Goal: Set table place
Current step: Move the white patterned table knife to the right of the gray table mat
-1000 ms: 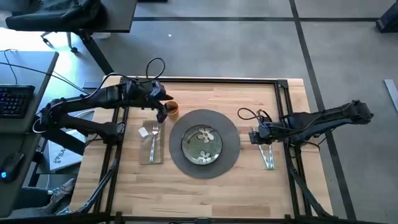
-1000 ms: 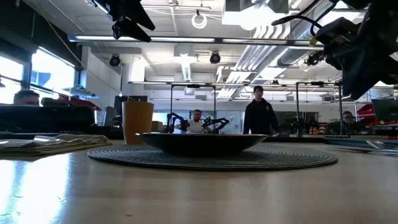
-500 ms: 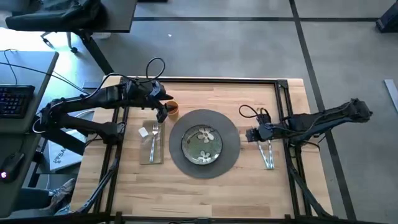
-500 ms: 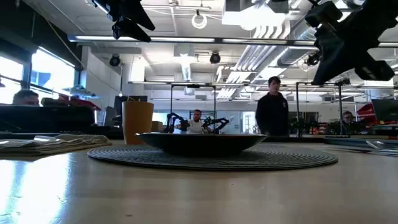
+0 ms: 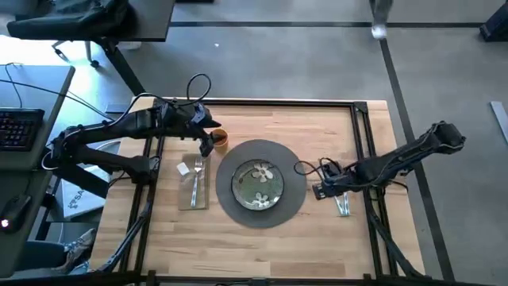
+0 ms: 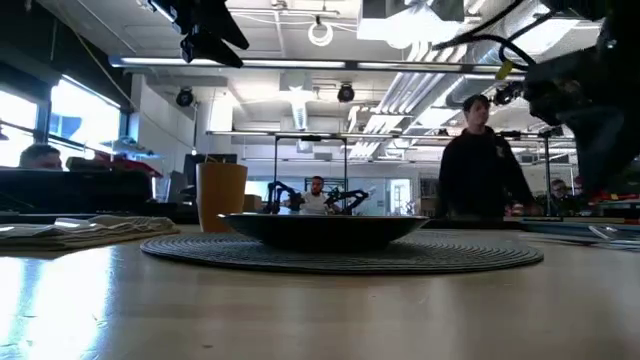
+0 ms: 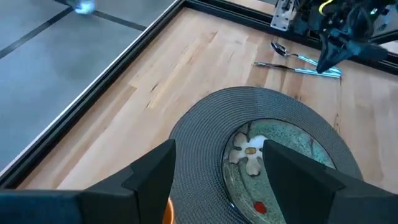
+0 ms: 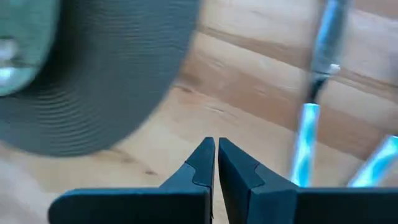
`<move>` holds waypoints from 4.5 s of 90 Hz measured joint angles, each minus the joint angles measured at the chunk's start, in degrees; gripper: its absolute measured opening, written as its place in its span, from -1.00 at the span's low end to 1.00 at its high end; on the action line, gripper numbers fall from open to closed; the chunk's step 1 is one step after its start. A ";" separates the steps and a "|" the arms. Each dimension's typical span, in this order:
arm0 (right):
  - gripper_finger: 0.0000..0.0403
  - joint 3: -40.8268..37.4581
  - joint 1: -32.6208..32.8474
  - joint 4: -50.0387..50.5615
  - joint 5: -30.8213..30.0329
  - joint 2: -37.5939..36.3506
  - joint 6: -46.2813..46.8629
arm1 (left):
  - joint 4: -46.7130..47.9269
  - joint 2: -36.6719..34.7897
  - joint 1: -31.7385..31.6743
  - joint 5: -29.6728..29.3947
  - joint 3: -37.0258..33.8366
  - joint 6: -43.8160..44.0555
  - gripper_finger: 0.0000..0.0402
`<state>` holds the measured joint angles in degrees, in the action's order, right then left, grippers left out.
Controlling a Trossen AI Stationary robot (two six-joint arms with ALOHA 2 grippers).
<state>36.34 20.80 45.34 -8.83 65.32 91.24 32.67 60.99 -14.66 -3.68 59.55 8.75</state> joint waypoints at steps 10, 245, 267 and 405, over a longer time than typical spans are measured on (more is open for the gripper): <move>-1.00 0.01 -1.03 0.33 -3.34 -0.19 0.43 | 0.00 -0.02 -0.25 0.15 0.00 0.02 0.11; -1.00 -2.82 -0.94 11.13 10.09 -1.66 -3.68 | -4.34 0.11 -0.35 1.40 -0.02 -2.92 0.11; -1.00 -3.28 -0.94 13.43 7.77 -1.68 -2.58 | -4.78 0.70 -0.35 1.31 -0.02 -3.16 0.11; -1.00 -7.54 7.86 2.84 6.95 -0.86 10.29 | -5.99 1.29 -0.35 -0.26 -0.02 -4.50 0.11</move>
<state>28.80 28.67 48.17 -1.87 64.46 101.53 26.68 62.28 -15.00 -3.95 59.53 4.25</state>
